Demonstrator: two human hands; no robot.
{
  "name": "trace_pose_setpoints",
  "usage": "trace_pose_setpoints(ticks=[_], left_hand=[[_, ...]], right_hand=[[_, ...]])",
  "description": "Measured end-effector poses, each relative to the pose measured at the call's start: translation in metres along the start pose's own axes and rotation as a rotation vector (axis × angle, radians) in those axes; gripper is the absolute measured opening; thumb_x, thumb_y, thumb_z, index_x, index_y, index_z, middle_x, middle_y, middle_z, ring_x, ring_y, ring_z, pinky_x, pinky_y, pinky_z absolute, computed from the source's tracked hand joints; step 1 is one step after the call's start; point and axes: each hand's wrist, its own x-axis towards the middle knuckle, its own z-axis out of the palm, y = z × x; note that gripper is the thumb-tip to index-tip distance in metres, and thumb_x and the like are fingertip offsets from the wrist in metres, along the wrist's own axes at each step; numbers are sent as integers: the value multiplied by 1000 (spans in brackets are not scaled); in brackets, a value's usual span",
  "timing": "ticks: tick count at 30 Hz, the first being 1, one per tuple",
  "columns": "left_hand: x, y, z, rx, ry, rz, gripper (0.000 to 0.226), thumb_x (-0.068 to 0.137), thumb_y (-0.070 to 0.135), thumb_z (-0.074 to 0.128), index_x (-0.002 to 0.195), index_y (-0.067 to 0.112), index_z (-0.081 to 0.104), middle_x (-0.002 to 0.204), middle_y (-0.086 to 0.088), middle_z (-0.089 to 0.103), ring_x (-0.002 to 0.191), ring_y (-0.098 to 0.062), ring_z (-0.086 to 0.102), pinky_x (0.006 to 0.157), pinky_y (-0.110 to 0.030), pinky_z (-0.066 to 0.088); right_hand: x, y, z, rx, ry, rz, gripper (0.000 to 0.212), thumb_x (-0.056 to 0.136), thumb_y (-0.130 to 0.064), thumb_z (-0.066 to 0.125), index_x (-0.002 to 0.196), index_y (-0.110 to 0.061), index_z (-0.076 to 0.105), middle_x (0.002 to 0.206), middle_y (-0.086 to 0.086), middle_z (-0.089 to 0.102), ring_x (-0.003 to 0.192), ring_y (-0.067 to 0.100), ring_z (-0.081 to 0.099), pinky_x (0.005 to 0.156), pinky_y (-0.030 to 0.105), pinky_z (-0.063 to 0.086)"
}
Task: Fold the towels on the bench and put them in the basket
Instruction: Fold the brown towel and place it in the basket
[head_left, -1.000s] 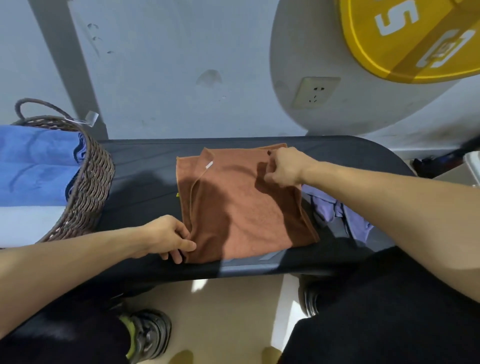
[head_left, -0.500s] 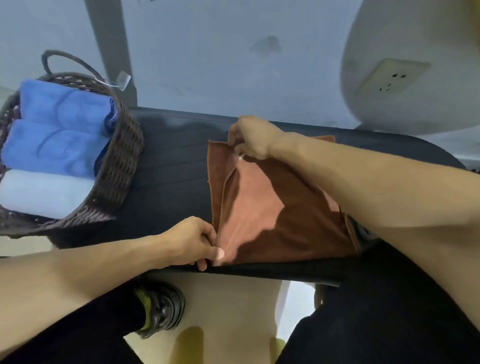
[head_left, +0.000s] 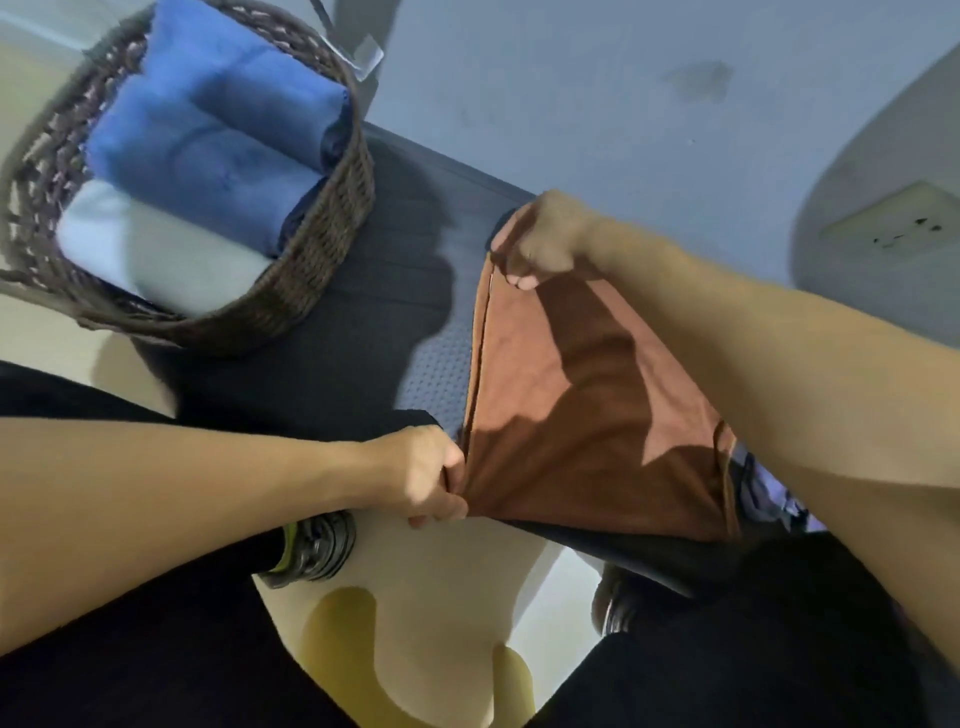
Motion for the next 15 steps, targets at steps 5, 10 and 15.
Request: trace_pose_setpoints(ticks=[5, 10, 15], left_hand=[[-2, -2, 6, -88, 23, -27, 14, 88, 24, 69, 80, 15, 61, 79, -8, 76, 58, -12, 68, 60, -21, 51], [-9, -4, 5, -236, 13, -55, 12, 87, 16, 69, 80, 12, 60, 74, -11, 73, 64, -17, 68, 69, -33, 58], [-16, -12, 3, -412, 40, -41, 11, 85, 9, 73, 80, 7, 64, 83, -17, 75, 68, -18, 73, 67, -29, 59]], right_hand=[[5, -8, 11, -329, 97, -147, 29, 73, -20, 83, 100, -18, 73, 90, -2, 69, 81, 14, 59, 70, 19, 40], [10, 1, 7, -295, 62, -216, 36, 74, -29, 86, 102, -17, 67, 89, -3, 63, 83, 17, 57, 72, 20, 37], [13, 0, 4, -353, -32, -199, 29, 78, -22, 83, 99, -13, 66, 90, 8, 70, 83, 26, 64, 78, 35, 53]])
